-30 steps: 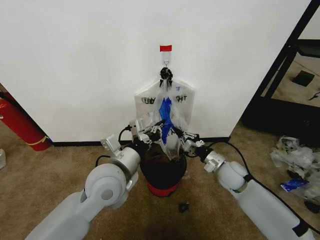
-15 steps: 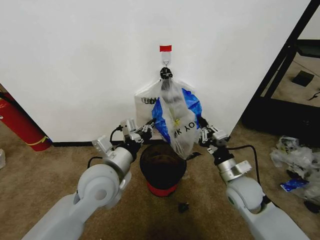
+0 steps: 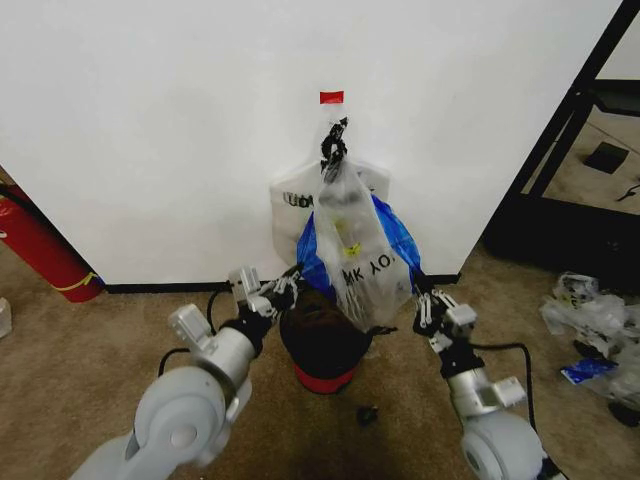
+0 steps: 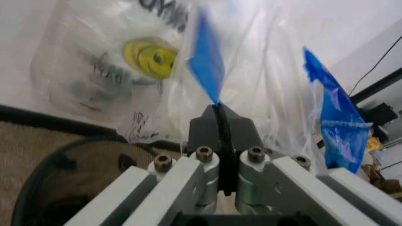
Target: Pick up the garbage bag from the wall and place it over the trash bin.
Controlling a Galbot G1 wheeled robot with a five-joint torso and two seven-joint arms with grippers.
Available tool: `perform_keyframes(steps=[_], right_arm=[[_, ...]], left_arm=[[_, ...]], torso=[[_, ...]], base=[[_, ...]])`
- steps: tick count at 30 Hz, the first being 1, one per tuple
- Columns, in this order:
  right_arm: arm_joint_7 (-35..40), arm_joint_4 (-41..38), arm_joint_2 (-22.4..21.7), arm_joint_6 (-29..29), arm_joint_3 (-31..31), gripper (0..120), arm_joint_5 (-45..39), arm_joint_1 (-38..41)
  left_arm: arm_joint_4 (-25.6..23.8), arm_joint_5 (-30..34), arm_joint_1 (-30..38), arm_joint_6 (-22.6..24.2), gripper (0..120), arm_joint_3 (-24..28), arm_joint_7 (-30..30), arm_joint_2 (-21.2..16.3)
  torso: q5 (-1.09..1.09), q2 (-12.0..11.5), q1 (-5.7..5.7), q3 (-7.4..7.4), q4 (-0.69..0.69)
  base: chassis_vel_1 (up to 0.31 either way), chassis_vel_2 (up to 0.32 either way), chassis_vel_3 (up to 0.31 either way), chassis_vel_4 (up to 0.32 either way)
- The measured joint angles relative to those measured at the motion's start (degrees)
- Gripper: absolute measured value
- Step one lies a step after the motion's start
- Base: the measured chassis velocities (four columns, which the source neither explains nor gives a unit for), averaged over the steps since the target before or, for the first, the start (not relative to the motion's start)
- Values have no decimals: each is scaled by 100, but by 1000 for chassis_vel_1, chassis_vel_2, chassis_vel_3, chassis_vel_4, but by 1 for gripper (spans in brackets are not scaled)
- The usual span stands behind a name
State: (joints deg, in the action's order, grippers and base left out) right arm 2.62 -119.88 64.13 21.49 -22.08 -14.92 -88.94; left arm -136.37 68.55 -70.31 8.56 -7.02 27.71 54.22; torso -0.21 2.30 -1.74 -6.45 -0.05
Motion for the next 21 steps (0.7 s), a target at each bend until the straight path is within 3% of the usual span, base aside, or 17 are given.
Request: perform_keyframes(steps=[8, 12, 16, 21], right_arm=[[94, -237, 40, 177, -135, 0, 58, -226], [265, -599, -18, -120, -134, 0, -75, -1], [476, -1467, -132, -824, -56, 0, -738, 280], [571, -1737, -153, -1154, 113, 0, -1239, 374]], left_arm=[[-227, -201, -204, -46, 0, -100, -51, 4], [-411, -94, -65, -41, 0, -221, -9, -61], [-705, 480, 126, 63, 0, -703, 206, -311], [-712, 968, 0, 143, 0, -1216, 343, -546]], torso=[[0, 0, 0, -1, 0], [0, 0, -1, -1, 1], [-1, 0, -1, -1, 0], [-1, 0, -1, -1, 0]], base=[[0, 0, 0, 0], [0, 0, 0, 0], [0, 0, 0, 0], [0, 0, 0, 0]])
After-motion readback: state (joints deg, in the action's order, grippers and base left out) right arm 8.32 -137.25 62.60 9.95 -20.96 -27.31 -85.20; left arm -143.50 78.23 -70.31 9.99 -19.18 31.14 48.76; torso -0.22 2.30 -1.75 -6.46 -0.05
